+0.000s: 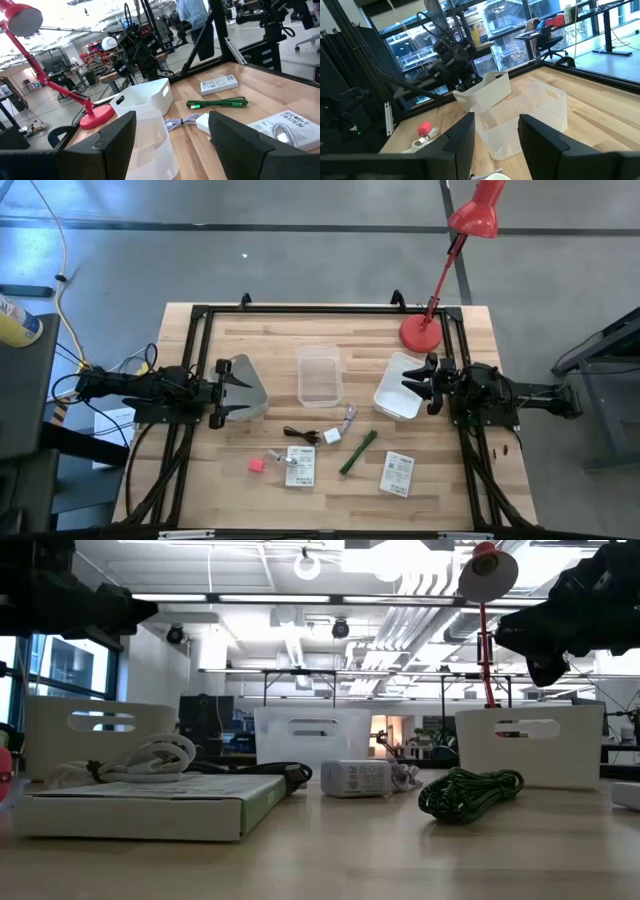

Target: Pick and place items into bin

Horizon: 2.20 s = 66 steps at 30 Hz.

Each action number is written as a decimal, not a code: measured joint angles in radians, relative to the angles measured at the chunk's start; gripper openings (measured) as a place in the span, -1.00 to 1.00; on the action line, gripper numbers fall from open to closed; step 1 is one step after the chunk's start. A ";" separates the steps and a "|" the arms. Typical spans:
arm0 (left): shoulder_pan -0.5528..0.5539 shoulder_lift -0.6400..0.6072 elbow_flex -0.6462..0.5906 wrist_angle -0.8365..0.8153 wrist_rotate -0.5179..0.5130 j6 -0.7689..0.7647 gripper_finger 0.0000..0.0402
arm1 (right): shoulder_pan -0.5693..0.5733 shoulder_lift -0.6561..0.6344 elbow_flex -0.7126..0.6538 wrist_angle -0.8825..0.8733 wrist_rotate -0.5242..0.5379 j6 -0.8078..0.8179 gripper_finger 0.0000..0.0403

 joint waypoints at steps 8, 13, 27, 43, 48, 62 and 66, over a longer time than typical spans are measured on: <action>0.000 0.000 0.000 0.003 0.000 -0.003 0.18 | 0.000 0.000 0.000 0.000 0.000 0.000 -0.30; 0.000 0.000 0.000 0.004 -0.004 -0.003 0.18 | -0.002 0.000 0.000 0.023 0.085 -0.060 -0.30; 0.000 0.001 0.000 0.112 -0.023 -0.120 0.18 | -0.002 0.002 0.000 0.138 0.075 -0.251 -0.30; -0.020 0.025 0.000 0.215 0.277 -0.283 0.18 | -0.001 0.023 0.081 0.230 -0.302 -0.193 -0.30; -0.117 0.148 0.000 0.342 0.211 -0.235 0.18 | 0.000 0.084 0.121 0.258 -0.300 -0.256 -0.30; -0.235 0.704 0.308 0.336 0.081 0.000 0.18 | 0.000 0.311 0.131 0.504 -0.269 -0.411 -0.30; -0.260 0.958 0.508 0.116 0.049 0.001 0.18 | 0.000 0.355 0.131 0.493 -0.269 -0.411 -0.30</action>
